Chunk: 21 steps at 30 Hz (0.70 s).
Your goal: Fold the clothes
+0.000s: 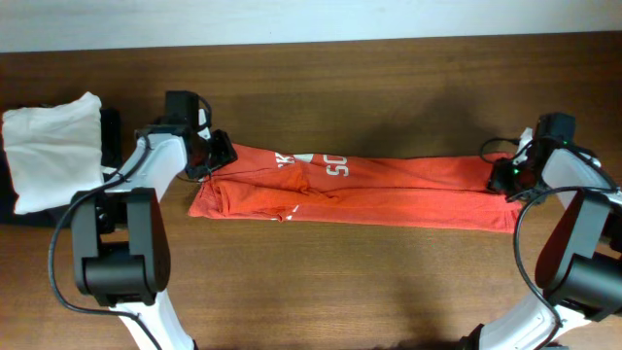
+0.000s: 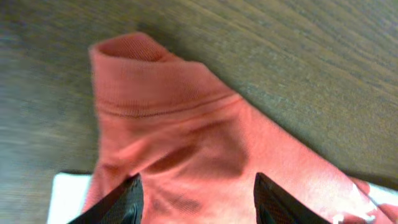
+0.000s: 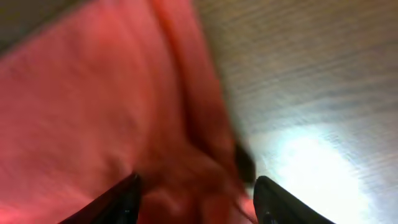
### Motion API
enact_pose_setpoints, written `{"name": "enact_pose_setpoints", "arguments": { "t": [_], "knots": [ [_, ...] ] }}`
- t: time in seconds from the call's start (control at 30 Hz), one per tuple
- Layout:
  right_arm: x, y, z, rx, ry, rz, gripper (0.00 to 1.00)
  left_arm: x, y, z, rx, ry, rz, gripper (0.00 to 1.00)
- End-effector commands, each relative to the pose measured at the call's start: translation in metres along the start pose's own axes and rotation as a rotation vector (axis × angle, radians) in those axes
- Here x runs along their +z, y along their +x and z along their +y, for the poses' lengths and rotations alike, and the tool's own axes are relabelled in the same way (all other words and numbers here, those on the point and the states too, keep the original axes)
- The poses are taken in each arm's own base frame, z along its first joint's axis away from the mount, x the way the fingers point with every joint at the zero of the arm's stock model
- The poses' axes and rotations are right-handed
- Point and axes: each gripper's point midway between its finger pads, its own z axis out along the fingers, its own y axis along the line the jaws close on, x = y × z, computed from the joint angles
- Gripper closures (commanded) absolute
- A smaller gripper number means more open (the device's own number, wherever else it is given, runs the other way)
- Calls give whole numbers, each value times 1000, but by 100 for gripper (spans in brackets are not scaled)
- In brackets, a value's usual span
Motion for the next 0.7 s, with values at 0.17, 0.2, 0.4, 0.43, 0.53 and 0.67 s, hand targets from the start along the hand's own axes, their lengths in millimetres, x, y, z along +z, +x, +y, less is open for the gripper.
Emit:
{"name": "enact_pose_setpoints", "arguments": {
  "t": [0.17,0.2,0.4,0.43,0.53,0.67],
  "knots": [
    [-17,-2,-4,-122,-119,29,37,-72,-12,-13,47,29,-46,43],
    [-16,0,-4,-145,-120,32,37,-75,-10,-13,46,27,-41,42],
    [-12,4,-4,-170,-121,39,37,-75,1,-8,35,11,1,41],
    [-9,6,-4,-169,-120,47,37,-75,1,-8,35,10,2,41],
    [4,19,-3,-166,-129,95,40,-75,3,-8,33,8,9,41],
    [10,25,-2,-157,-138,126,62,-75,3,-7,32,7,11,41]
  ]
}}
